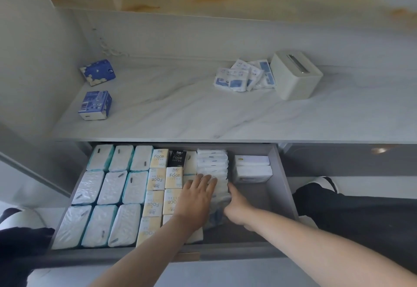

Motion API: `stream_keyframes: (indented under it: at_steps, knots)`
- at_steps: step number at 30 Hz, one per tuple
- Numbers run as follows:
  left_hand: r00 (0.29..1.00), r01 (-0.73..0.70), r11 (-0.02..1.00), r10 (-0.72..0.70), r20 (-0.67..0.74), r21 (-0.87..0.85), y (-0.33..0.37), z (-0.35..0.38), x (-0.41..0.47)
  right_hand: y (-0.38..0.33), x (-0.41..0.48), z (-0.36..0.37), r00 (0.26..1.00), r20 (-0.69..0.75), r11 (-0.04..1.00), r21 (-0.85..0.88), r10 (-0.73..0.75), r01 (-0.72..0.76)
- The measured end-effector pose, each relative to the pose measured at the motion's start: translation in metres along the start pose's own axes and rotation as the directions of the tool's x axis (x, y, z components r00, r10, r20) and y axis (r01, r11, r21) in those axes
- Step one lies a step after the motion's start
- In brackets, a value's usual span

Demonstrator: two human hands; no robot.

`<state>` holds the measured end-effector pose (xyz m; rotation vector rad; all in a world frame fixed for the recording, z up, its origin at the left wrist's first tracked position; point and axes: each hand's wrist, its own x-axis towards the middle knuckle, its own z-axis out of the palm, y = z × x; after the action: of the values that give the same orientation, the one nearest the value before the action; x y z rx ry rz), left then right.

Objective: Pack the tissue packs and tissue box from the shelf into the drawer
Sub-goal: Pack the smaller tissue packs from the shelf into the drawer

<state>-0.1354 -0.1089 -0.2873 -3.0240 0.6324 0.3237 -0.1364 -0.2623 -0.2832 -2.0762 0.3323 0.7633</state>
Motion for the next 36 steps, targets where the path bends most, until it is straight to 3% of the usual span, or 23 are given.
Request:
stream_keyframes:
  at_steps: [2,4,7,10,15,18,20,22,24,26,30,36]
  knots:
    - [0.999,0.006,0.999,-0.008,0.045,0.051,0.000,0.000,-0.001,0.005,0.007,0.004,0.996,-0.088,1.000,0.009,0.027,-0.027]
    - [0.996,0.013,0.995,-0.021,0.085,0.095,0.000,0.001,-0.001,0.011,0.015,0.006,0.971,-0.108,0.975,-0.034,0.214,-0.218]
    - [0.996,0.023,0.998,-0.028,0.087,0.062,0.000,0.003,0.001,0.013,0.021,0.014,0.892,0.136,0.899,0.022,0.431,-0.438]
    - [0.998,0.000,0.999,-0.003,0.067,0.040,-0.002,0.004,0.000,0.013,0.027,0.026,0.888,0.299,0.862,0.270,0.349,-0.429]
    - [0.999,-0.005,1.000,0.004,0.041,0.013,-0.008,0.007,-0.003,0.021,0.031,0.042,0.943,0.201,0.823,0.461,0.266,-0.331]
    - [0.999,-0.007,0.999,0.006,0.044,0.036,-0.008,0.013,-0.002,0.023,0.029,0.040,0.943,0.183,0.890,0.319,0.279,-0.325]
    - [0.999,-0.010,0.999,0.008,0.043,0.052,-0.007,0.016,0.000,0.024,0.031,0.038,0.956,0.038,0.941,0.168,0.292,-0.295]
    - [0.999,-0.011,0.998,0.008,0.044,0.066,-0.006,0.017,0.001,0.026,0.034,0.036,0.968,-0.156,0.979,0.080,0.196,-0.185]
    - [0.999,-0.017,0.996,0.012,0.049,0.089,-0.006,0.016,0.001,0.027,0.037,0.032,0.976,-0.217,0.999,0.046,0.024,-0.014]
    - [0.998,-0.023,0.993,0.016,0.061,0.113,-0.006,0.015,0.000,0.024,0.034,0.027,0.983,-0.164,0.997,0.012,-0.078,0.081]
    - [0.996,-0.021,0.989,0.009,0.083,0.144,-0.005,0.008,-0.001,0.017,0.029,0.007,0.997,-0.003,0.979,-0.191,-0.074,0.073]
    - [0.996,-0.053,0.999,0.053,0.079,0.002,-0.005,-0.020,0.005,-0.003,0.009,-0.042,0.993,0.006,0.868,-0.484,-0.117,0.106]
